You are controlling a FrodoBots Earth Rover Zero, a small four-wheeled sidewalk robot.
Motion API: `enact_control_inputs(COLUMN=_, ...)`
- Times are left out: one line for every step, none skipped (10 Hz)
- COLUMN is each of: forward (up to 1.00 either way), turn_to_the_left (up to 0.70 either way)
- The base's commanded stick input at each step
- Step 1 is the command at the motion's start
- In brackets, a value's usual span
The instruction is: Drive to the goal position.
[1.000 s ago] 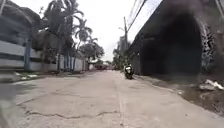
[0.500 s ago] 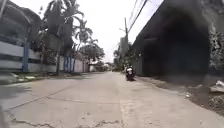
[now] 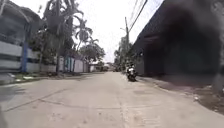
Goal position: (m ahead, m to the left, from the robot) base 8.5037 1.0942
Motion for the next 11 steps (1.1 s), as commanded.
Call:
enact_control_inputs(forward=0.5, turn_to_the_left=0.01)
enact_control_inputs(forward=0.5, turn_to_the_left=0.01)
enact_control_inputs(forward=0.5, turn_to_the_left=0.01)
enact_control_inputs(forward=0.5, turn_to_the_left=0.01)
enact_control_inputs(forward=0.5, turn_to_the_left=-0.04)
enact_control_inputs(forward=0.5, turn_to_the_left=-0.32)
enact_control_inputs(forward=0.5, turn_to_the_left=-0.49)
enact_control_inputs(forward=0.5, turn_to_the_left=-0.49)
enact_control_inputs(forward=0.5, turn_to_the_left=-0.49)
enact_control_inputs(forward=0.5, turn_to_the_left=-0.49)
enact_control_inputs(forward=0.5, turn_to_the_left=-0.18)
